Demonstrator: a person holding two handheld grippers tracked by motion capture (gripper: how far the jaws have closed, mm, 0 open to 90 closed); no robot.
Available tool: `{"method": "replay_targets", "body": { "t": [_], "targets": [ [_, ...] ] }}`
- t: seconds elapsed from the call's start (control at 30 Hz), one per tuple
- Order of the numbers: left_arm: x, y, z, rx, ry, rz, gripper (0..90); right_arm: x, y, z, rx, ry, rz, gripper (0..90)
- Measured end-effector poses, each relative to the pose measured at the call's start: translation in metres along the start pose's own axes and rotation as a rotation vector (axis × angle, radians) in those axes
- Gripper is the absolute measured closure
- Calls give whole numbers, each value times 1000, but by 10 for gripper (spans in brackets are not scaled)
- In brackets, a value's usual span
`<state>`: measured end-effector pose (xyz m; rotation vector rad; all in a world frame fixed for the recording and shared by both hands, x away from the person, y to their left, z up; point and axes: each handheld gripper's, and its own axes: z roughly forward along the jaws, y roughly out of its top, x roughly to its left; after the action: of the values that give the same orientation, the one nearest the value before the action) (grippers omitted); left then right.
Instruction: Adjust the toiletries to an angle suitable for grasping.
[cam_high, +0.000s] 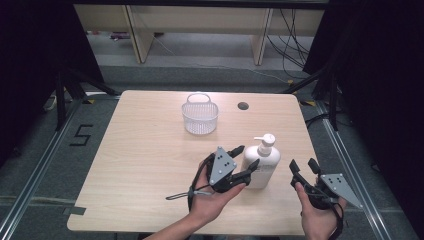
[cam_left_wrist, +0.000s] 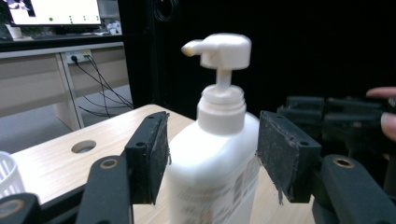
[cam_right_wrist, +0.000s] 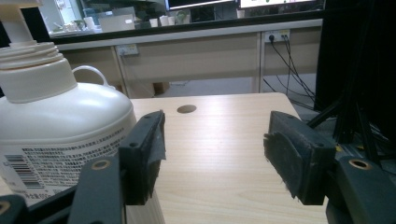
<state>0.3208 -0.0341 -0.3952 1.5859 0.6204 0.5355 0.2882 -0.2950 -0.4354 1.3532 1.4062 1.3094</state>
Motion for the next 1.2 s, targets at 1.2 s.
{"method": "replay_targets", "body": {
  "t": [1.2],
  "targets": [
    [-34, 16, 50, -34, 198, 49, 465, 1, -1, 4, 25, 19, 20, 367]
  ]
}}
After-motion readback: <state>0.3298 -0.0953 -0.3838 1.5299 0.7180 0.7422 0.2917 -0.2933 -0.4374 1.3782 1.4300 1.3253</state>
